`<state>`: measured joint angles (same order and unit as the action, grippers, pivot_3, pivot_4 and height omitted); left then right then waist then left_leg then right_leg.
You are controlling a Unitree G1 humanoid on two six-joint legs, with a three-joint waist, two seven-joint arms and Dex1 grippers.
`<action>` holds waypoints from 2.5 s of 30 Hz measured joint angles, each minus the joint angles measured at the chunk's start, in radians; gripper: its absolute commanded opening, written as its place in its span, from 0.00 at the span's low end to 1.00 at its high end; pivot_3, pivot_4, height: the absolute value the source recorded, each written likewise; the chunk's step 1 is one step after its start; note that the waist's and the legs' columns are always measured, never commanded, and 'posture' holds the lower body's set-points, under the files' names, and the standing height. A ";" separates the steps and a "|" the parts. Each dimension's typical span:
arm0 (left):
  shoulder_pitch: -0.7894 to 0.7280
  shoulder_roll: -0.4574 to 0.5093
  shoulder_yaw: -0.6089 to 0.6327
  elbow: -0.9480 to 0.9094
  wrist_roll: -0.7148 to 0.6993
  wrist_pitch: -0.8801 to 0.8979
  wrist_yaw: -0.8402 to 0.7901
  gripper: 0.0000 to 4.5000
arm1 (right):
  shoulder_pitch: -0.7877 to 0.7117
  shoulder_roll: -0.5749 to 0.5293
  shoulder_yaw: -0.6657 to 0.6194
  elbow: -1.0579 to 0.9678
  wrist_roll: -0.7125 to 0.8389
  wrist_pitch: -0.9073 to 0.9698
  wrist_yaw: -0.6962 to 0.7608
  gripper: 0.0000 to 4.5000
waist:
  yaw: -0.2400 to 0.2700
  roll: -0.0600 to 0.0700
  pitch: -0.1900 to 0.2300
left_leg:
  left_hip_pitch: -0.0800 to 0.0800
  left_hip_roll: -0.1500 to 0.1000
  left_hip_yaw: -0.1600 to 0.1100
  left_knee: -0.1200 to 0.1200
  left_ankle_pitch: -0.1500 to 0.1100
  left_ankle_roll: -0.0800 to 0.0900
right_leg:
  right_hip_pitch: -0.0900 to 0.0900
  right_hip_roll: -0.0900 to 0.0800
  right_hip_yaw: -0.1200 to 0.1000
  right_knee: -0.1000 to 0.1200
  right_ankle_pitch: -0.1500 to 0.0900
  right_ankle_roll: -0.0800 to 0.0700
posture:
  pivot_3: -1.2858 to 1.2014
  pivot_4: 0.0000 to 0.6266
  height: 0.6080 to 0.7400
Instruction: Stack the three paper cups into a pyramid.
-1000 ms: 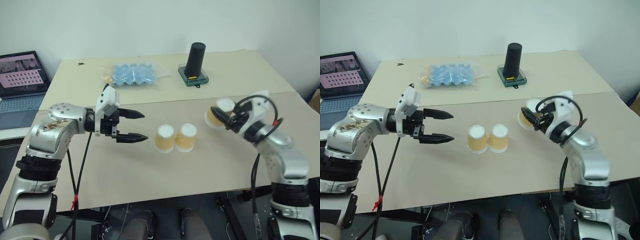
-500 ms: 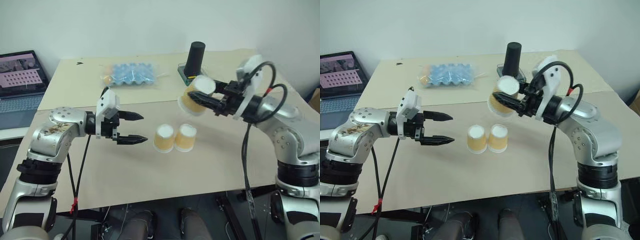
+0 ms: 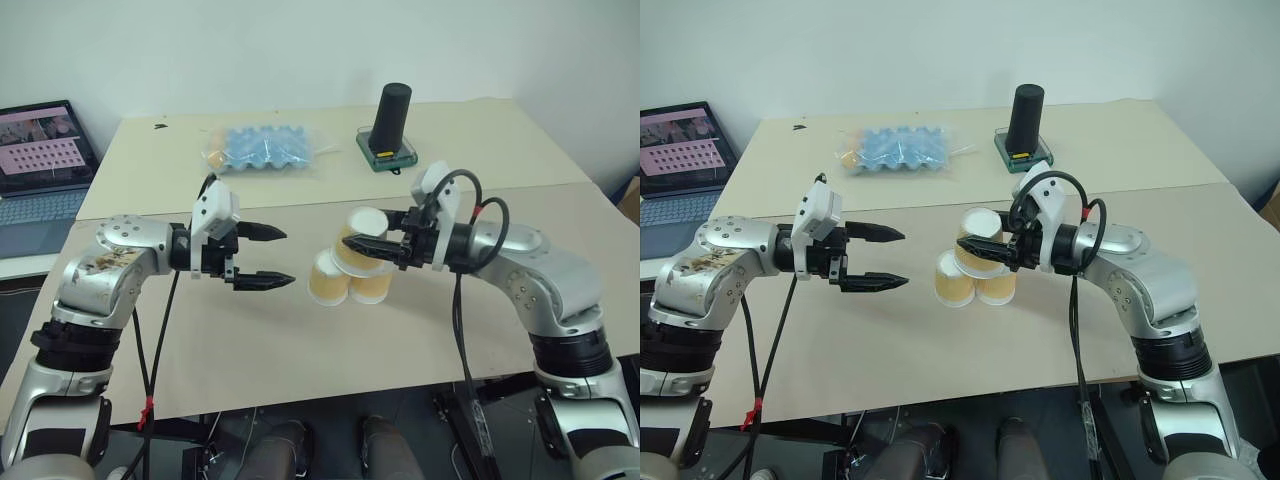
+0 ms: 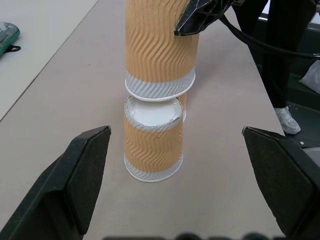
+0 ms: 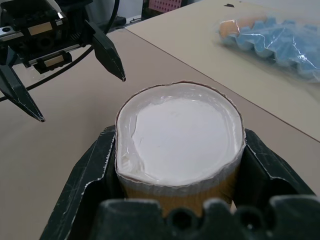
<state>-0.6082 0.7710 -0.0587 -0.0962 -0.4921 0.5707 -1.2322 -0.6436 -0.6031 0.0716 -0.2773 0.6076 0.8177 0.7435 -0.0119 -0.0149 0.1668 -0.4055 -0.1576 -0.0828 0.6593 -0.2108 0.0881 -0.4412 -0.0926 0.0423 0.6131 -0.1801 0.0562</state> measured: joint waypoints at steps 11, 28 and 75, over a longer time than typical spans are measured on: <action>0.000 0.000 0.000 0.001 0.002 -0.001 0.000 1.00 | 0.002 0.002 0.010 -0.014 -0.039 -0.001 -0.009 0.90 | 0.000 0.000 0.000 | 0.001 0.000 0.000 0.000 0.000 0.000 | 0.000 0.000 0.000 0.000 0.000 0.000 | 0.52 0.24 1.00; -0.001 -0.002 0.000 0.002 0.004 -0.001 0.002 1.00 | 0.002 0.001 -0.009 -0.016 -0.034 0.019 -0.014 0.99 | 0.000 0.000 0.000 | 0.001 0.000 0.000 0.000 0.000 0.000 | 0.000 0.000 0.000 0.000 0.000 0.000 | 0.52 0.24 1.00; 0.126 -0.354 0.327 0.061 0.126 -0.033 0.806 1.00 | 0.382 -0.112 -0.442 0.191 -0.221 -0.181 -0.560 0.99 | 0.010 0.003 -0.002 | 0.002 0.001 0.007 0.000 0.004 -0.007 | -0.001 -0.004 0.008 0.006 0.000 0.000 | 0.52 0.24 1.00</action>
<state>-0.4820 0.4171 0.2684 -0.0351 -0.3665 0.5373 -0.4267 -0.2612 -0.7151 -0.3702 -0.0864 0.3863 0.6366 0.1831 -0.0015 -0.0117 0.1650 -0.4033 -0.1568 -0.0759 0.6591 -0.2067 0.0815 -0.4417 -0.0963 0.0499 0.6188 -0.1800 0.0564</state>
